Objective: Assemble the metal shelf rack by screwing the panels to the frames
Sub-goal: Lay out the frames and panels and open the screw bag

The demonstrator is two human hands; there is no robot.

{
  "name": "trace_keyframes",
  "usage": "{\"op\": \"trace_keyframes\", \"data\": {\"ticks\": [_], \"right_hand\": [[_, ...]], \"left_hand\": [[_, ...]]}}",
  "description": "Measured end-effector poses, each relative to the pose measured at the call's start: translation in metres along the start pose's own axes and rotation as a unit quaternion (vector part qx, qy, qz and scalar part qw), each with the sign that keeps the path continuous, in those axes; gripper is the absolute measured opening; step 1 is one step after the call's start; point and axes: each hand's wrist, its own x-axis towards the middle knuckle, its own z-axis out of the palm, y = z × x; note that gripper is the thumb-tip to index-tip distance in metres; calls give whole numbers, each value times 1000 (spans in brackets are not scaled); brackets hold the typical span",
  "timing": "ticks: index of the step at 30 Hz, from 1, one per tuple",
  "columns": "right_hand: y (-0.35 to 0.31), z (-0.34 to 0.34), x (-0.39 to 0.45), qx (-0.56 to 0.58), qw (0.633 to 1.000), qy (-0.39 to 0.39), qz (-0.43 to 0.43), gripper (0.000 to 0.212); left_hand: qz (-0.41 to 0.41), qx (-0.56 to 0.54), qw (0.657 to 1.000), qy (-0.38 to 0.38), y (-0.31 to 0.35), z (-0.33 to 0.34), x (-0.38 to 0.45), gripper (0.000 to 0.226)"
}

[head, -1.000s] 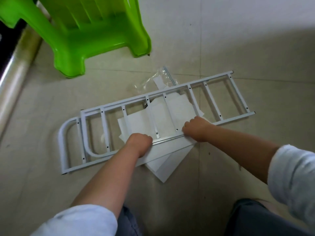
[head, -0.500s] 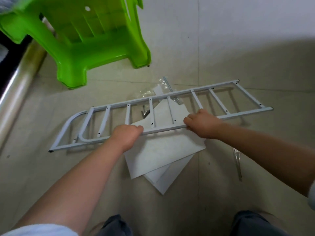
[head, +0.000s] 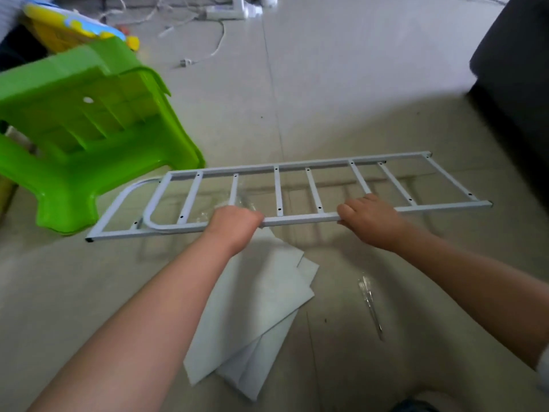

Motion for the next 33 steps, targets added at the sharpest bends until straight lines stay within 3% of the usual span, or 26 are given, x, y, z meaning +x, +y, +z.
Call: {"op": "trace_keyframes", "data": {"ticks": [3, 5, 7, 10, 15, 18, 23, 26, 29, 33], "right_hand": [[33, 8, -21, 18, 998, -23, 55, 33], [51, 7, -36, 12, 995, -54, 88, 30], [65, 9, -53, -3, 982, -118, 146, 17], [81, 19, -72, 20, 939, -228, 258, 28], [85, 51, -72, 121, 908, -213, 341, 28], [78, 69, -53, 189, 898, -215, 333, 33], [62, 92, -6, 241, 883, -234, 328, 40], [55, 96, 21, 239, 887, -207, 338, 49], [54, 98, 48, 194, 901, -159, 353, 43], [48, 111, 82, 165, 891, -106, 409, 43]], "left_hand": [[11, 3, 1000, 29, 30, -16, 36, 38], [20, -7, 999, 41, 52, -22, 55, 37], [24, -30, 998, 59, 69, -22, 68, 37], [24, -60, 995, 80, 80, -15, 75, 38], [0, -41, 999, 8, 68, 8, 70, 32], [-16, -48, 997, -51, 57, 25, 69, 36], [34, -88, 988, -120, 56, 52, 63, 47], [29, -112, 984, -138, 49, 64, 58, 47], [-11, -121, 982, -145, 29, 70, 55, 47], [-75, -139, 978, -135, 8, 79, 44, 46]]}}
